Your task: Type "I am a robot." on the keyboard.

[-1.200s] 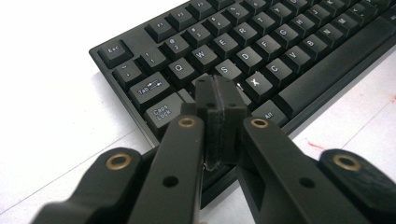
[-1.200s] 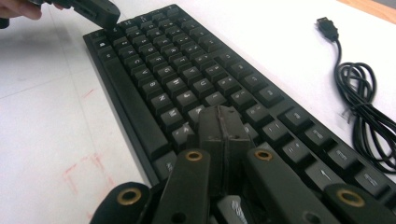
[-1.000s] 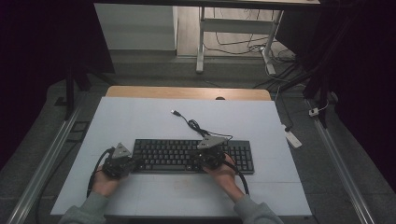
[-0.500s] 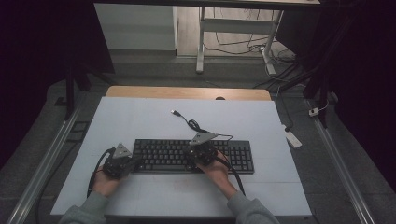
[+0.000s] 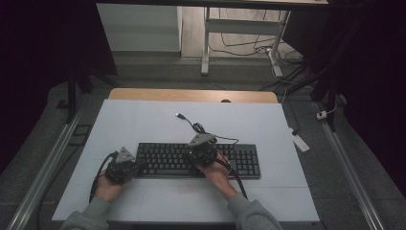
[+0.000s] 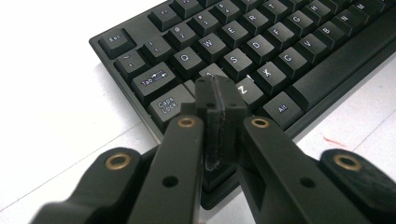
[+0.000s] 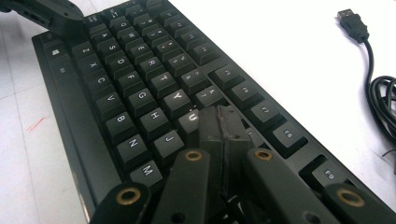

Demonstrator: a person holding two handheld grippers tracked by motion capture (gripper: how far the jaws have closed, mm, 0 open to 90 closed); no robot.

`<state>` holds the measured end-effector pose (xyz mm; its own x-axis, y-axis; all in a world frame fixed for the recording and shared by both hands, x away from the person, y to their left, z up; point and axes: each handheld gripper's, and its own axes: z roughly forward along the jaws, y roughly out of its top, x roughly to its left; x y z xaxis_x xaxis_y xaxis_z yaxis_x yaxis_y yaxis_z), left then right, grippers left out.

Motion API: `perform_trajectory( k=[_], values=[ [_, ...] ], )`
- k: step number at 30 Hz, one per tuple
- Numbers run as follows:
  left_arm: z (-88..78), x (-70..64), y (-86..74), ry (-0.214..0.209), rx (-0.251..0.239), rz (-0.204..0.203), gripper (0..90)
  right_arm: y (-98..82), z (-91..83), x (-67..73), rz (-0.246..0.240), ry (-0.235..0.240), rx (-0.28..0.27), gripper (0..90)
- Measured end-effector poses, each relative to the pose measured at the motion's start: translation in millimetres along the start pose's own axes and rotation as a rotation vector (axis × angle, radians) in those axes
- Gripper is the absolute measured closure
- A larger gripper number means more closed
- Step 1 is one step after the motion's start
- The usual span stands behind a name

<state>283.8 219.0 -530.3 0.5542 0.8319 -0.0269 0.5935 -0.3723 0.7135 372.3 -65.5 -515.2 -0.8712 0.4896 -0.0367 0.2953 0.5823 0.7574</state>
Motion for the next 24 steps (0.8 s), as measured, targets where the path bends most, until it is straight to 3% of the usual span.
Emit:
perform_trajectory(
  k=[18,24],
  values=[
    [2.2,-0.5,-0.7,0.0,0.01,0.002,88.7,1.5,7.2,0.6,-0.01,-0.016,0.031,89.9],
    [1.1,-0.7,-0.5,0.001,0.002,0.003,88.7,1.4,6.5,0.7,-0.006,-0.014,0.018,89.9]
  ],
)
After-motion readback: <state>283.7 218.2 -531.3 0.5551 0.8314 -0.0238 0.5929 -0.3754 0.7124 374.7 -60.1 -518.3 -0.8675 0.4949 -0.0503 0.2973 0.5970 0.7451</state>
